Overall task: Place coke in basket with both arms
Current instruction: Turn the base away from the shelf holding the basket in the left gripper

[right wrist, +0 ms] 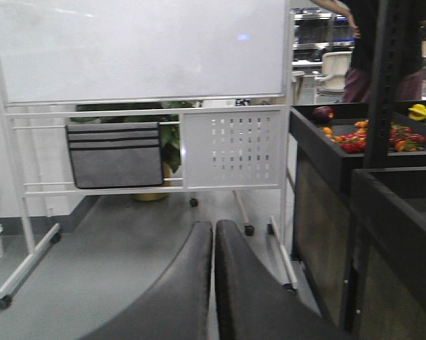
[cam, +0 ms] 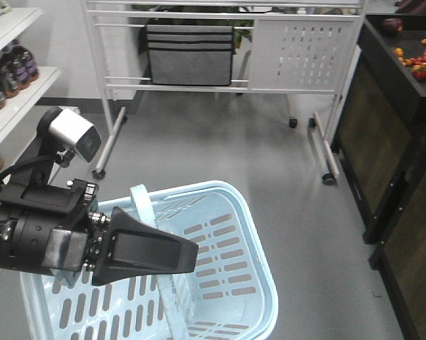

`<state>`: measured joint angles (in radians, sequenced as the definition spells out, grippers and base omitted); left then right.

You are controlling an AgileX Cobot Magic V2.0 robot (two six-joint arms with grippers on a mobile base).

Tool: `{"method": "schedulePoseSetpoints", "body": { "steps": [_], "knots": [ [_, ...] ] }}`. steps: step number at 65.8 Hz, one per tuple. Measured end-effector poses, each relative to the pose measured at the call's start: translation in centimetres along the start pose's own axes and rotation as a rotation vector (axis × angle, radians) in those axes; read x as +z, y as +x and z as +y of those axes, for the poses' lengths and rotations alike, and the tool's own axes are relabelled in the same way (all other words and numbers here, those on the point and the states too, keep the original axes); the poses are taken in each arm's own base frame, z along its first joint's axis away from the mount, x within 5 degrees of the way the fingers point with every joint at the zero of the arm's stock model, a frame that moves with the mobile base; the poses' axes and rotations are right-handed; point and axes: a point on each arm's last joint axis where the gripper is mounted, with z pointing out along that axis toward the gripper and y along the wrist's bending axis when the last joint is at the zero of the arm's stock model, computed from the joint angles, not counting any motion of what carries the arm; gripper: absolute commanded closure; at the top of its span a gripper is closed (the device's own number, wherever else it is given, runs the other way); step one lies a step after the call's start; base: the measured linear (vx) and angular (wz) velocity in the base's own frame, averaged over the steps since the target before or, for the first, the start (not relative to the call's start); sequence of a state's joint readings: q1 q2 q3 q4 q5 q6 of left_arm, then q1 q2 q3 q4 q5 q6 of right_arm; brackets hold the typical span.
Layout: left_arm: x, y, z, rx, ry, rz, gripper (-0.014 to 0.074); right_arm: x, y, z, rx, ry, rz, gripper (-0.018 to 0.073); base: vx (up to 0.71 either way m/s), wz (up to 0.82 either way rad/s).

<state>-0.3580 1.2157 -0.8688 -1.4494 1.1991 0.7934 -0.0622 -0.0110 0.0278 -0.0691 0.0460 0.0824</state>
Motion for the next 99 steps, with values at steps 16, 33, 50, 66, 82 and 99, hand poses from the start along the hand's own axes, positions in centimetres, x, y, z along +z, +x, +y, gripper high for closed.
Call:
{"method": "schedulePoseSetpoints", "body": {
  "steps": [16, 33, 50, 66, 82, 99],
  "knots": [
    [0.0, 0.0, 0.0, 0.0, 0.0, 0.0, 0.0603, 0.0, 0.0, 0.0, 0.0, 0.0, 0.0, 0.0561, 0.18, -0.26],
    [0.0, 0.0, 0.0, 0.0, 0.0, 0.0, 0.0603, 0.0, 0.0, 0.0, 0.0, 0.0, 0.0, 0.0561, 0.21, -0.14],
    [0.0, 0.0, 0.0, 0.0, 0.0, 0.0, 0.0603, 0.0, 0.0, 0.0, 0.0, 0.0, 0.0, 0.0561, 0.23, -0.04],
    [0.0, 0.0, 0.0, 0.0, 0.0, 0.0, 0.0603, 0.0, 0.0, 0.0, 0.0, 0.0, 0.0, 0.0561, 0.24, -0.02],
    [0.0, 0.0, 0.0, 0.0, 0.0, 0.0, 0.0603, 0.0, 0.0, 0.0, 0.0, 0.0, 0.0, 0.0561, 0.23, -0.01],
    [0.0, 0.0, 0.0, 0.0, 0.0, 0.0, 0.0603, 0.0, 0.0, 0.0, 0.0, 0.0, 0.0, 0.0561, 0.23, 0.02]
  ]
}}
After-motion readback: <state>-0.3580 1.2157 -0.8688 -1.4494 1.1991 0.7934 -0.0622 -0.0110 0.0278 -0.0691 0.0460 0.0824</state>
